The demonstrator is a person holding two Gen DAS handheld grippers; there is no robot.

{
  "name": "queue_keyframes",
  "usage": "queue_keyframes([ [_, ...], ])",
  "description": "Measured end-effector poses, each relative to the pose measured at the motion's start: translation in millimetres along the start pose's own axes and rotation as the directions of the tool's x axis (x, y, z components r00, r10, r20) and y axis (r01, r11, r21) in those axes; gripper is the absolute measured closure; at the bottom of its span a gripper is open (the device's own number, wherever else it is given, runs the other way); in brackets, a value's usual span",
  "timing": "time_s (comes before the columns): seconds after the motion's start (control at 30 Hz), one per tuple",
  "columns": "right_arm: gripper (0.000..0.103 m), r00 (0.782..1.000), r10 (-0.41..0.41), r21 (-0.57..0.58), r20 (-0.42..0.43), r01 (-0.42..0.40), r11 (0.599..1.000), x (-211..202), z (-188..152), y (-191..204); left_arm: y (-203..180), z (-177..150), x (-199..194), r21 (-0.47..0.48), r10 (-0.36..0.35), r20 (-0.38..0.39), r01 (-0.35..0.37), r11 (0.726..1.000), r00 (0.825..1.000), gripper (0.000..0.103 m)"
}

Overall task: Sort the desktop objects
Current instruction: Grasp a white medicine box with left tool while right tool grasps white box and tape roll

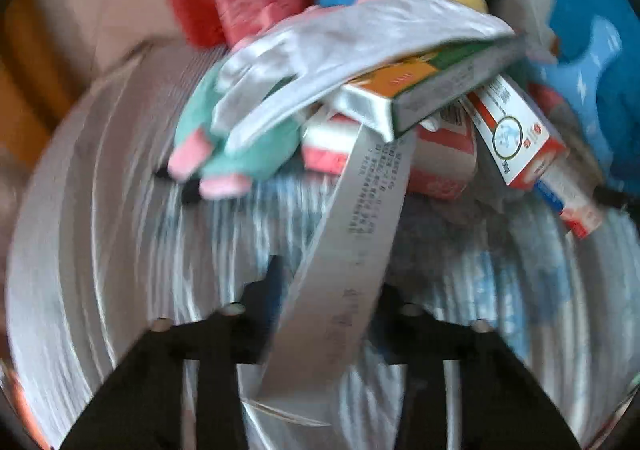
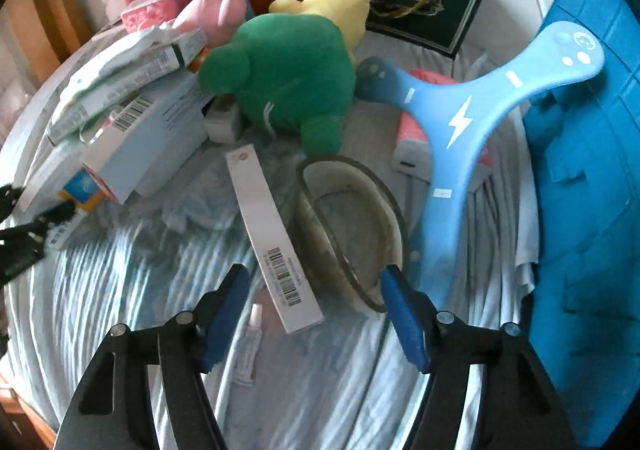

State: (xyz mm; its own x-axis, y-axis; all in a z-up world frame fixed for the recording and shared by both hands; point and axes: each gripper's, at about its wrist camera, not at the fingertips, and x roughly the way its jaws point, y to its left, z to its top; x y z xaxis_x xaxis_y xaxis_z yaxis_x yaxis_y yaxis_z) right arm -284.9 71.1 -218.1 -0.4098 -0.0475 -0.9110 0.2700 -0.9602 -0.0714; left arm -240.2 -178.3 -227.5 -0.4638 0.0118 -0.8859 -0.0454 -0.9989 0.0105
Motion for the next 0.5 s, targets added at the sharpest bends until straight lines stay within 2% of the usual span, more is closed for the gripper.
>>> queue_keyframes([
  [0.07,0.034,1.000,0.001,-0.003,-0.006,-0.001,1.000,3,2,-1,1,-5,-3,-0.029,0.034,0.005,-0.034,0.999,0.999,0.073],
  [0.13,0.028,1.000,0.012,-0.014,-0.010,-0.012,1.000,6,4,-1,2,-11,-7,-0.065,0.053,0.000,-0.053,0.997,0.999,0.074],
  [0.17,0.018,1.000,0.015,-0.026,-0.018,-0.016,1.000,9,6,0,3,-14,-9,-0.086,0.047,-0.004,-0.048,0.995,0.999,0.074],
  [0.2,0.013,0.999,0.019,-0.040,-0.026,-0.020,0.999,14,9,1,2,-17,-12,-0.099,0.044,-0.003,-0.044,0.994,0.999,0.077],
  [0.4,0.015,0.997,0.032,-0.082,-0.063,-0.037,0.996,49,21,6,-11,-23,-14,-0.128,0.070,-0.003,-0.070,0.989,0.998,0.078],
  [0.43,0.019,0.996,0.048,-0.076,-0.070,-0.053,0.996,54,22,5,-12,-22,-14,-0.133,0.079,-0.005,-0.079,0.988,0.997,0.079],
  [0.47,0.042,0.995,0.063,-0.073,-0.080,-0.069,0.995,58,23,5,-13,-23,-15,-0.138,0.085,-0.004,-0.085,0.987,0.996,0.079],
  [0.5,0.059,0.991,0.090,-0.066,-0.095,-0.096,0.993,62,24,4,-15,-24,-18,-0.145,0.085,0.000,-0.085,0.986,0.996,0.079],
])
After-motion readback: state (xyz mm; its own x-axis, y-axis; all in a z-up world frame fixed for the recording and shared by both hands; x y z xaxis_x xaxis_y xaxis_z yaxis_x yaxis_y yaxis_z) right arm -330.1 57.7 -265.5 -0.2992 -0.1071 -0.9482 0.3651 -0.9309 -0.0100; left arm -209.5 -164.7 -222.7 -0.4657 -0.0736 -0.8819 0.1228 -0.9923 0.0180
